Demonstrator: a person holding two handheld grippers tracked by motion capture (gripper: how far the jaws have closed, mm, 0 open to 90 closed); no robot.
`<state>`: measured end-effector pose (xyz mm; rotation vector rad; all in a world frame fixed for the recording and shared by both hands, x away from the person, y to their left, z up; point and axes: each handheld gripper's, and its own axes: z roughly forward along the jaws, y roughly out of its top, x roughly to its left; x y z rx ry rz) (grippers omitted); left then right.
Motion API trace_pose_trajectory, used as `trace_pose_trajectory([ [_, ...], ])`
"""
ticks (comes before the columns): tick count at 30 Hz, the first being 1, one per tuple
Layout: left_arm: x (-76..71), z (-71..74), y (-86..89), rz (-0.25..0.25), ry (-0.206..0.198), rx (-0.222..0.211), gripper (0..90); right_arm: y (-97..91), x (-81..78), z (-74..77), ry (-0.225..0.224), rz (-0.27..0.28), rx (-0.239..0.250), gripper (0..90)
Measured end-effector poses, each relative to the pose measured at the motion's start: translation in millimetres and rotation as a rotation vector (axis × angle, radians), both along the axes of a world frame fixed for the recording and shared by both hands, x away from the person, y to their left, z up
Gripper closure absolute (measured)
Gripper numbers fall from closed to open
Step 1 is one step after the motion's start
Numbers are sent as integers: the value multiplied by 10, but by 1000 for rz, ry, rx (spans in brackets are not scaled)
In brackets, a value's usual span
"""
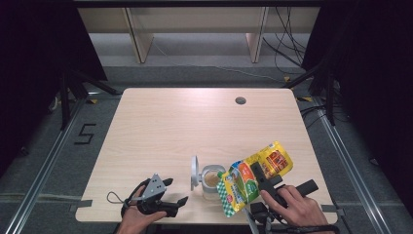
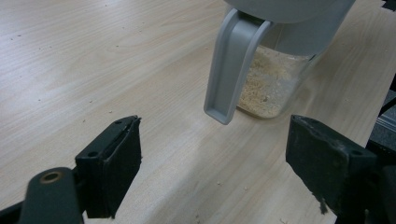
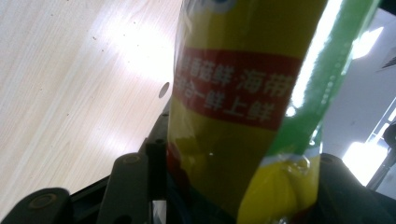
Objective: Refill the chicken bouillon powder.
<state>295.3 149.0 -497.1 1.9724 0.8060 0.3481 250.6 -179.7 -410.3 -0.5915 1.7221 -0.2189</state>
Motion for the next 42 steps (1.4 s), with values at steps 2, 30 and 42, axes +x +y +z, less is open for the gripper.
trace_pose_trajectory([
  [2,3,3,4,-3,-5,4,178,2,0,-8,3,1,3,537],
  [30,-1,4,-4,-1,1,-7,177,37,18,-38,1,40,-46,538],
  [42,4,9,-4,-7,-5,13,177,61,8,-64,10,50,-42,538],
])
